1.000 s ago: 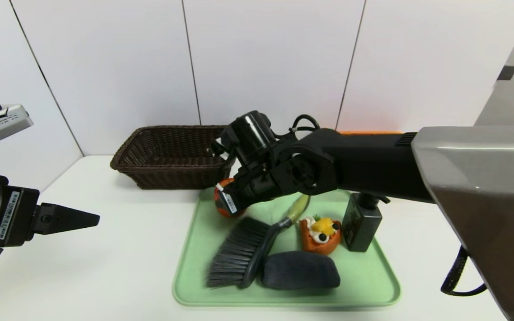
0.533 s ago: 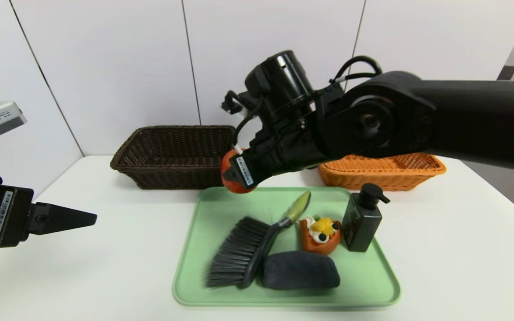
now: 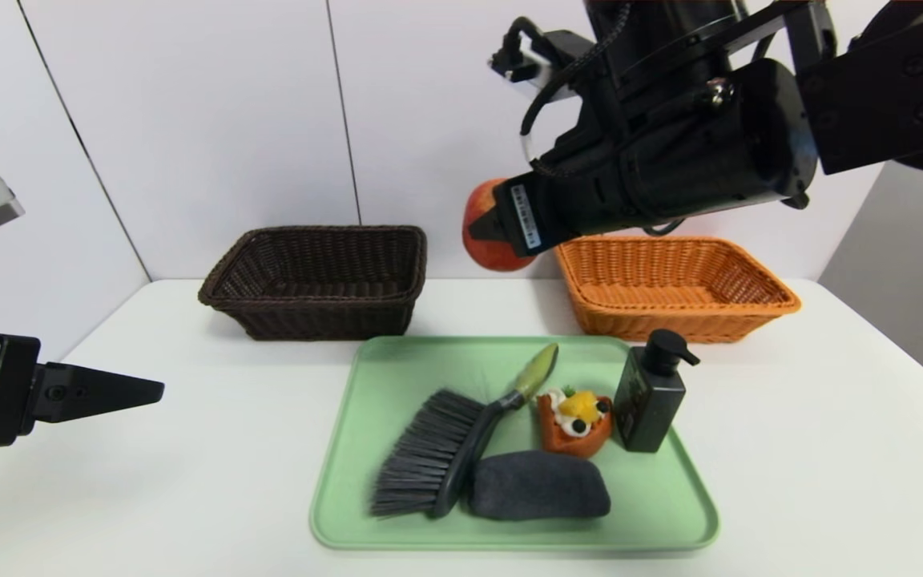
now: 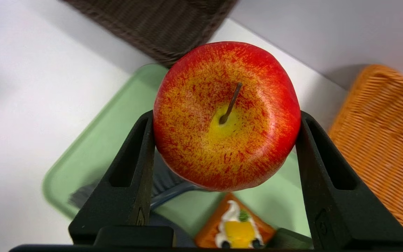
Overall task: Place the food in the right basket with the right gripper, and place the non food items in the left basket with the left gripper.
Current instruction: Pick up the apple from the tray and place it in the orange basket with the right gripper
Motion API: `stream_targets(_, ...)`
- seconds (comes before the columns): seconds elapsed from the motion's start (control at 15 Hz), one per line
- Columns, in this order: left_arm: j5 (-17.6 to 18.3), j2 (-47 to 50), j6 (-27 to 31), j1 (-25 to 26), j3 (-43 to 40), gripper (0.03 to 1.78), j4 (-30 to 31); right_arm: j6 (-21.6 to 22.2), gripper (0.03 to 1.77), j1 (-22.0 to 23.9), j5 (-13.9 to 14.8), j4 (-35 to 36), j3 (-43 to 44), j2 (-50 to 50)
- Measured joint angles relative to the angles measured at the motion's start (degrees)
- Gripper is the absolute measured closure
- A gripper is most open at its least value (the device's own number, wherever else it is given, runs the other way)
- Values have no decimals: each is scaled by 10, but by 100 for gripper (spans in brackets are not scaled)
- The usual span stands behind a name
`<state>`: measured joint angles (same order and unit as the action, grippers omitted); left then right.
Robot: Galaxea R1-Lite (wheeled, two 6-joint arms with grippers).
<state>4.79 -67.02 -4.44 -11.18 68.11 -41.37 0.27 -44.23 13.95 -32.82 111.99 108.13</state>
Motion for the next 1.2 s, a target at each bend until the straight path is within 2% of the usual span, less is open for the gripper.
stream_targets(0.2,1,0,0,0,0,12,0,2,65,44,12,0,0,-11)
stream_targets(0.67,2,-2,0,0,-1,12,0,2,65,187,3,4,-1,20)
stream_targets(1.0,2,-1,-1,0,-5,12,0,11,65,232,1,35,-1,87)
stream_targets(1.2,2,-1,-1,0,-6,12,0,14,65,248,-28,44,-1,125)
